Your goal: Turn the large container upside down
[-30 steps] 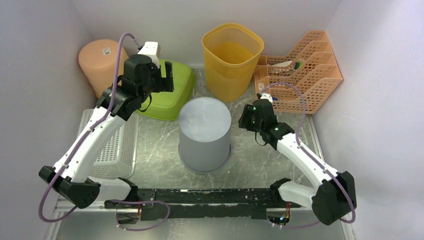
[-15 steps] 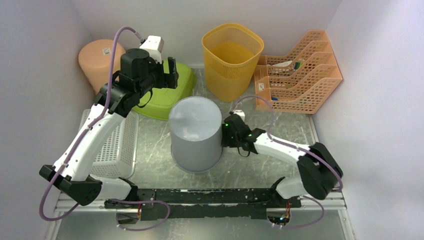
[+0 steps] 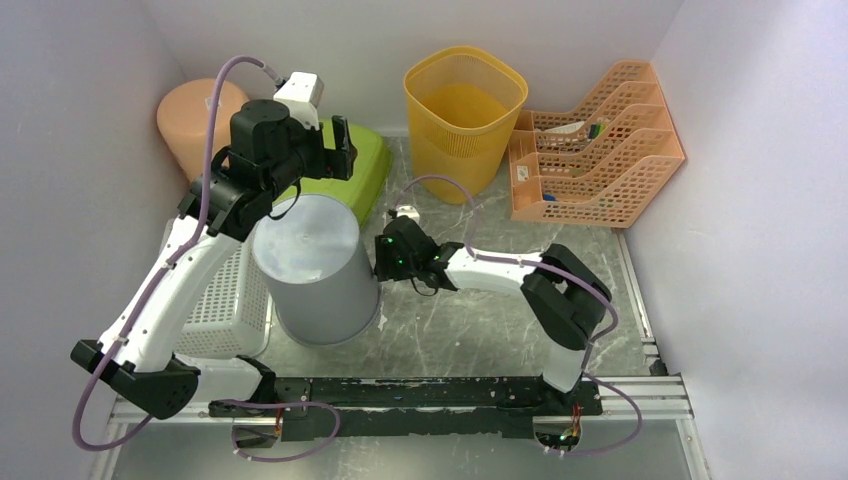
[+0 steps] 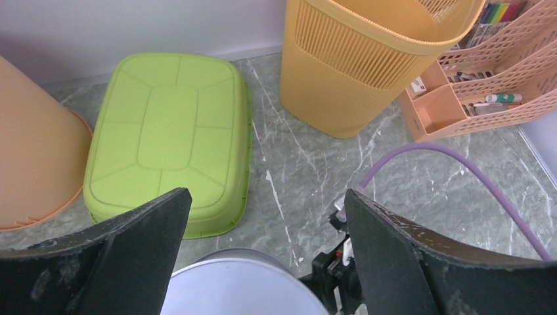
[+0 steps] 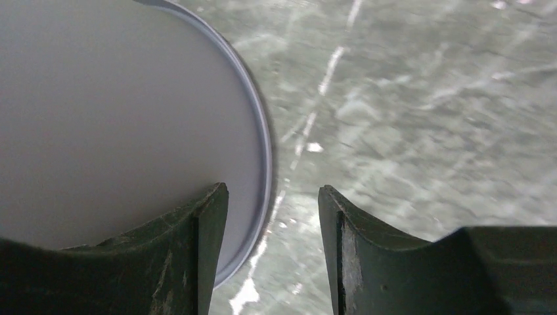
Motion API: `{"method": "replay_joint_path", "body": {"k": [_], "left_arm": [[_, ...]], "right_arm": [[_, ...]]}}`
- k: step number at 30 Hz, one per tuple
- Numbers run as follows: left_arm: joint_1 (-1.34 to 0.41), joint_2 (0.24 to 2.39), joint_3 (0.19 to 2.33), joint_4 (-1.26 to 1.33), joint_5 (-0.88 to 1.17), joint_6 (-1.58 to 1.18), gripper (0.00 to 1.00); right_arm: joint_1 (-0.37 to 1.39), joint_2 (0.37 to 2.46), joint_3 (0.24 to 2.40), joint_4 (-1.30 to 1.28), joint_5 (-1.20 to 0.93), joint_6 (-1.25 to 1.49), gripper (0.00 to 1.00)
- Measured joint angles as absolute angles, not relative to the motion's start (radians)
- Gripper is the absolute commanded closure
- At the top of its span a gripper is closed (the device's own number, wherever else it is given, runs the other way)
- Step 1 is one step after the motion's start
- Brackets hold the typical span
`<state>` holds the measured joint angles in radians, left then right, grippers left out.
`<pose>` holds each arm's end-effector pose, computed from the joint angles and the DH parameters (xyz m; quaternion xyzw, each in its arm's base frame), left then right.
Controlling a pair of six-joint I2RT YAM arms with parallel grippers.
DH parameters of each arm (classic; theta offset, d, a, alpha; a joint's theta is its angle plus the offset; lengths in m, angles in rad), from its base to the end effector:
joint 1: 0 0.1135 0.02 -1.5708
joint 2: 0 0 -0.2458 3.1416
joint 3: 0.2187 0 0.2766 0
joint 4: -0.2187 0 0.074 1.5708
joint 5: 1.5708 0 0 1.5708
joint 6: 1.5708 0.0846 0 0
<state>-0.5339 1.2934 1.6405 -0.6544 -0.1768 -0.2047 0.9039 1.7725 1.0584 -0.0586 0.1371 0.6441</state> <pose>0.2969 -0.1582 0.4506 0.0803 0.8015 -0.1459 0.5743 0.2723 0.3272 0.1127 -0.0927 0.9150 0.2258 0.3213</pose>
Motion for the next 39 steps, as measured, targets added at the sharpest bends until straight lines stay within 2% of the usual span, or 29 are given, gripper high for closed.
{"method": "replay_joint_path", "body": {"k": [11,21,28,31,39], "left_arm": [[-0.534,1.283,1.599,-0.646,-0.178,-0.193,0.00],[-0.534,1.280,1.585,-0.623,-0.194,-0.203,0.00],[-0.534,1.276,1.543,-0.590,-0.196,-0.230,0.00],[-0.534,1.275,1.530,-0.573,-0.196,-0.242,0.00],[-0.534,1.254,1.470,-0.534,-0.194,-0.266,0.00]], "right_arm": [[0.936,1.866,1.124,-0.012,0.135,0.645,0.46],[0.922,1.590,1.159,-0.193,0.438,0.480,0.45],[0.791,1.529,1.413,-0.261,0.510,0.242,0.18],[0.759,1.557,1.513,-0.280,0.523,0.138,0.17],[0.624,1.698,1.765,-0.340,0.372,-0.067,0.13]]}}
